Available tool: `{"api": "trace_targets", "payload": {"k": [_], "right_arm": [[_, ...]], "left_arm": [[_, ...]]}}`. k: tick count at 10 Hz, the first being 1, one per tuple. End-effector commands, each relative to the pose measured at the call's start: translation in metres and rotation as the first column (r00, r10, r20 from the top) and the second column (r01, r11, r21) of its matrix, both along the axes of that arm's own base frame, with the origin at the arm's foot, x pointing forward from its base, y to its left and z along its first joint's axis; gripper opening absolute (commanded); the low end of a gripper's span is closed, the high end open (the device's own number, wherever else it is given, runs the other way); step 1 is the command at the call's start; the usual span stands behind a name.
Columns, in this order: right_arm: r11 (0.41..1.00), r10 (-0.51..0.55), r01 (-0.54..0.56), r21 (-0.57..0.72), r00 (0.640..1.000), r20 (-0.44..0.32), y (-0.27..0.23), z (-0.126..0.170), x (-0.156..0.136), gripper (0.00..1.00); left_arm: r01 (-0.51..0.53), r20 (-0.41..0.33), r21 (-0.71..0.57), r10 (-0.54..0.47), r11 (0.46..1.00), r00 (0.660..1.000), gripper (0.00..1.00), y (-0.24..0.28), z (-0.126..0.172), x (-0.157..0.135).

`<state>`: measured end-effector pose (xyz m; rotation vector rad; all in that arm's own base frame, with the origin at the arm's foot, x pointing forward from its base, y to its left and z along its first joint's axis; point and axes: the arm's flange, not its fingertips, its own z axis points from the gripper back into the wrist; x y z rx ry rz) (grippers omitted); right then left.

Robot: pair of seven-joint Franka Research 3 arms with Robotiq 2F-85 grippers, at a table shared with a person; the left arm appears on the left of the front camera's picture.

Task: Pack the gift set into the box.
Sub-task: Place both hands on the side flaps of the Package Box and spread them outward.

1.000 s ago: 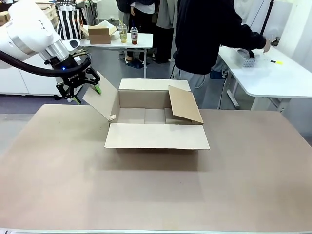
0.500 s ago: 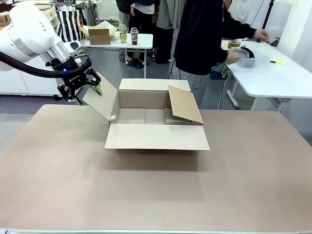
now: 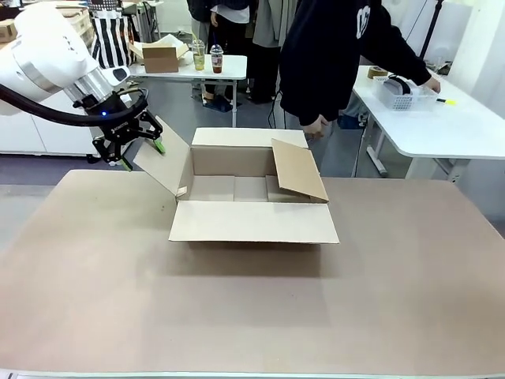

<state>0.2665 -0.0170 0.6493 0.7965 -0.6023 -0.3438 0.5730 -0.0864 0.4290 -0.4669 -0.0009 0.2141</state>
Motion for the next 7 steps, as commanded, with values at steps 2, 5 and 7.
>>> {"api": "trace_targets", "payload": {"k": [2, 5, 7], "right_arm": [[0.910, 0.092, -0.154, -0.386, 0.980, -0.175, 0.123, 0.022, 0.084, 1.00], [0.743, 0.217, -0.357, -0.566, 0.929, -0.300, 0.228, -0.038, 0.142, 1.00], [0.713, 0.275, -0.416, -0.564, 0.906, -0.322, 0.269, -0.077, 0.140, 1.00]], "left_arm": [[-0.002, 0.003, 0.010, 0.002, 1.000, 1.000, 1.00, 0.002, 0.003, -0.002], [-0.002, 0.003, 0.010, 0.002, 1.000, 1.000, 1.00, 0.002, 0.003, -0.002], [-0.002, 0.003, 0.010, 0.002, 1.000, 1.000, 1.00, 0.002, 0.003, -0.002]]}}
